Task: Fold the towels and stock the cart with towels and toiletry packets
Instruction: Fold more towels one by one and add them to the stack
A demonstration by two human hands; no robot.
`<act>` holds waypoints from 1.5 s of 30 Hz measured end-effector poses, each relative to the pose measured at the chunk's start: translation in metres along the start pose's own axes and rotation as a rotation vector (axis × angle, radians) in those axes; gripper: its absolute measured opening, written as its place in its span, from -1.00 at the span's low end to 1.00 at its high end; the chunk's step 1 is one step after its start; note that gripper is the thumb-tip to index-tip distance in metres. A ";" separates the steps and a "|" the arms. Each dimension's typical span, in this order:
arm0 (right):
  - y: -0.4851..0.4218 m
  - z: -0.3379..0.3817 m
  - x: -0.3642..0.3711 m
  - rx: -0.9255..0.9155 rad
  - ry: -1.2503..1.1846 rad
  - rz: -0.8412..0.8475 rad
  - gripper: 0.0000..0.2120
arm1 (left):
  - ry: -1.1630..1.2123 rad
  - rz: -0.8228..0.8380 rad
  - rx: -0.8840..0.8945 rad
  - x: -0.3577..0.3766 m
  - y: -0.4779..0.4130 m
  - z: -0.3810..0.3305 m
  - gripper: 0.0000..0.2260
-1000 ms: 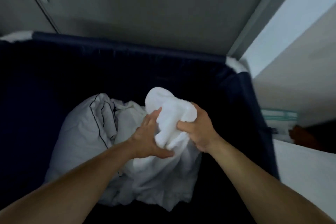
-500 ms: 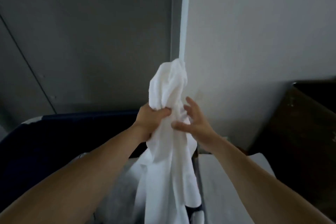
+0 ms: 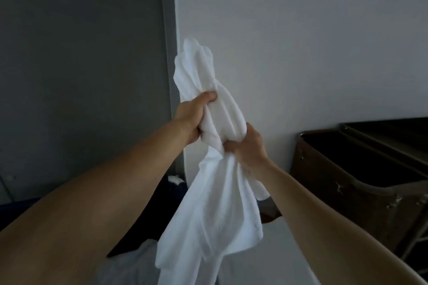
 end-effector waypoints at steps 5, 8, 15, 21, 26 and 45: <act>-0.031 0.051 -0.045 -0.079 0.145 -0.097 -0.61 | 0.071 0.090 0.036 0.035 -0.022 -0.039 -0.67; -0.040 0.075 -0.066 -0.126 0.135 -0.159 -0.64 | 0.116 0.149 0.064 0.055 -0.031 -0.060 -0.64; -0.063 0.116 -0.114 -0.248 0.114 -0.250 -0.68 | 0.210 0.245 0.177 0.105 -0.043 -0.105 -0.62; -0.096 0.115 -0.148 -0.282 0.094 -0.234 -0.68 | 0.144 0.193 0.217 0.142 -0.057 -0.123 -0.59; -0.126 0.100 -0.174 -0.239 0.043 -0.177 -0.64 | 0.117 0.109 0.205 0.171 -0.069 -0.117 -0.58; -0.158 0.086 -0.260 -0.177 -0.081 -0.075 -0.62 | 0.001 -0.029 0.203 0.259 -0.069 -0.125 -0.64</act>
Point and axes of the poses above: each hand's wrist, its own y-axis away from the middle knuckle, its own x-axis out of the palm, z = x × y, the point moved 2 cm from there along -y, towards the middle knuckle, and after that the axes turned 15 degrees about -y, right-handed, at the moved point
